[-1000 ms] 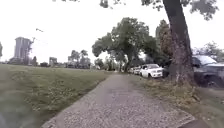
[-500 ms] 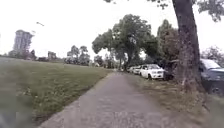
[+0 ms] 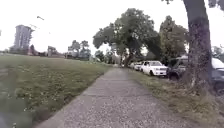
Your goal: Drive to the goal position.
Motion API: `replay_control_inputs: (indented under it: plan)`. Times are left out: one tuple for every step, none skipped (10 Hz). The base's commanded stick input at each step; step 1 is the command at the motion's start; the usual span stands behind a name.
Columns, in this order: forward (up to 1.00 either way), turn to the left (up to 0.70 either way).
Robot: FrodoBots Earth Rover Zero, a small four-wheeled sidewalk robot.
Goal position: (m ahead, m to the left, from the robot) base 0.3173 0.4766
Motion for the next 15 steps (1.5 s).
replay_control_inputs:
  plan:
    - [0.70,0.00]
    - [0.70,0.00]
    - [0.70,0.00]
    - [0.70,0.00]
    - [0.70,0.00]
    - [0.70,0.00]
    - [0.70,0.00]
    - [0.70,0.00]
    - [0.70,0.00]
    - [0.70,0.00]
    - [0.70,0.00]
    - [0.70,0.00]
    - [0.70,0.00]
    - [0.70,0.00]
    - [0.70,0.00]
